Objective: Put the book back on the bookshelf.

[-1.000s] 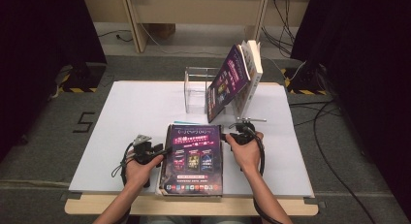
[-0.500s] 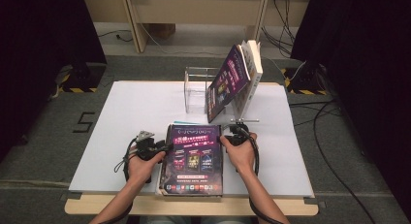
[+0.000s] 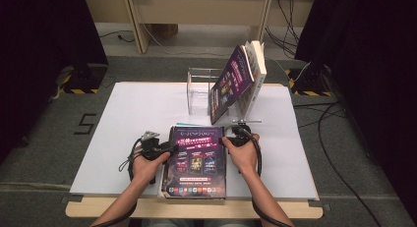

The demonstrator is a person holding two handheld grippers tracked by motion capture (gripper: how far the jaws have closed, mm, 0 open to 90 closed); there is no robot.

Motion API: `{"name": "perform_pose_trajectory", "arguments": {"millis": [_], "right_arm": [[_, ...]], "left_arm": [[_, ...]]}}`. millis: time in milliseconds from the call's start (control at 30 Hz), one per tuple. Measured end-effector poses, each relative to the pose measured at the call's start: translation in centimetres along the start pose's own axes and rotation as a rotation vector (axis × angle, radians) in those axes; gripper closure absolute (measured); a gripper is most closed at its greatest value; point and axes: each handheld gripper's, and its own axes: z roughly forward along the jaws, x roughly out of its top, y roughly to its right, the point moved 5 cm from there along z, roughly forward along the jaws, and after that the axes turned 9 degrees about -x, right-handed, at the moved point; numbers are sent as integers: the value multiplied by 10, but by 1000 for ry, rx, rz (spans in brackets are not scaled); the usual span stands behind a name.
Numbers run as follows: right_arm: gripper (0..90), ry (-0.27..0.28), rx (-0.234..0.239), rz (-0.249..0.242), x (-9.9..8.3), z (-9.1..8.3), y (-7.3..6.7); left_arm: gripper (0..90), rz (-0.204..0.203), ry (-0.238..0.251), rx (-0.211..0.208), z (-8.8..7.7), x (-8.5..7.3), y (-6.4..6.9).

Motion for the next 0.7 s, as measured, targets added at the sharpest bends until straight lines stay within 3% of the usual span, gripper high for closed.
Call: {"name": "perform_pose_trajectory", "arguments": {"millis": [300,467,700], "right_arm": [[603,-13,4,-12,-3,6,-6],[596,-8,-8,-22,-5,6,-7],[586,-11,-16,-20,-8,6,-2]], "left_arm": [[514,-30,-16,-11,3,1,2],[540,-70,-8,-12,3,2,2],[558,-63,-22,-27,7,3,9]]}}
